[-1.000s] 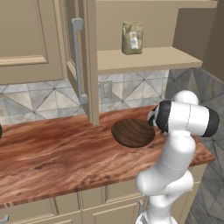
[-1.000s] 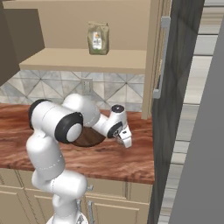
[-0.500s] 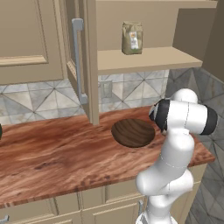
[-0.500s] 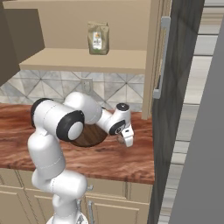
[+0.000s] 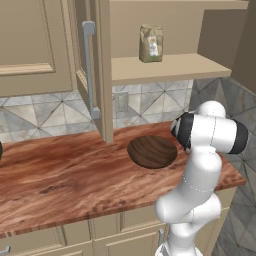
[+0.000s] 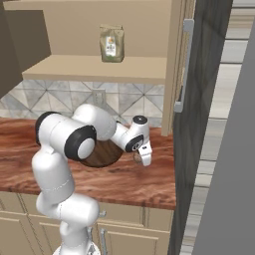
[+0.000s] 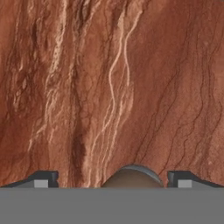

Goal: Pick the egg and butter from the fridge and place them by the bowl for mixing.

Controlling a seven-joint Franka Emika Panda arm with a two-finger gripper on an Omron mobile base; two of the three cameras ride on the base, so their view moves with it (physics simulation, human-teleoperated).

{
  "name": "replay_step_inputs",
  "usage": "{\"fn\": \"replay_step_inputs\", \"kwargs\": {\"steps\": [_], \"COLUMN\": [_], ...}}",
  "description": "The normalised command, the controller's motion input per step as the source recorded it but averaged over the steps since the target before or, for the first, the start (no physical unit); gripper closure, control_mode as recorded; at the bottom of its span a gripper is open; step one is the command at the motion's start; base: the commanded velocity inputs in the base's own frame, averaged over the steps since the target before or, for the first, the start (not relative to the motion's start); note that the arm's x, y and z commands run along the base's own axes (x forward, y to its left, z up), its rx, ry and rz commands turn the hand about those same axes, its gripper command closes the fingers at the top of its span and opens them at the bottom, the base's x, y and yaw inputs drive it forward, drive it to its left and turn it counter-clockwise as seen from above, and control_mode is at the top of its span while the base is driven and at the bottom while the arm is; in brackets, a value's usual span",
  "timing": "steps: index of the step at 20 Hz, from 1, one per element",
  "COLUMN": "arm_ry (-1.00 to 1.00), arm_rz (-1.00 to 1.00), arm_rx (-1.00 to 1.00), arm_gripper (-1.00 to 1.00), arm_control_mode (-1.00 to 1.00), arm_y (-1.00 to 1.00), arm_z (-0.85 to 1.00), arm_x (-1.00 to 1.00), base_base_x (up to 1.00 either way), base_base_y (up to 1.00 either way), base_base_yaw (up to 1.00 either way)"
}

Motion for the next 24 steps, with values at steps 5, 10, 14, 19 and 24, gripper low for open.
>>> {"fn": "replay_step_inputs", "kwargs": {"steps": [5,10,14,19,24], "arm_ry": [-0.01,0.0,0.0,-0.01,-0.08], "arm_rz": [-0.02,-0.02,-0.01,0.0,0.0], "arm_rx": [-0.04,-0.05,-0.03,-0.01,-0.01], "arm_gripper": [-1.0,-1.0,-1.0,-1.0,-1.0], "arm_control_mode": [-1.0,-1.0,-1.0,-1.0,-1.0], "arm_y": [0.07,0.05,0.0,0.0,0.08], "arm_z": [0.08,0.1,0.21,0.28,0.26], "arm_x": [-0.13,-0.09,-0.11,-0.35,-0.49], "base_base_x": [0.0,0.0,0.0,0.0,0.0], "base_base_y": [0.0,0.0,0.0,0.0,0.0], "base_base_yaw": [0.0,0.0,0.0,0.0,0.0]}}
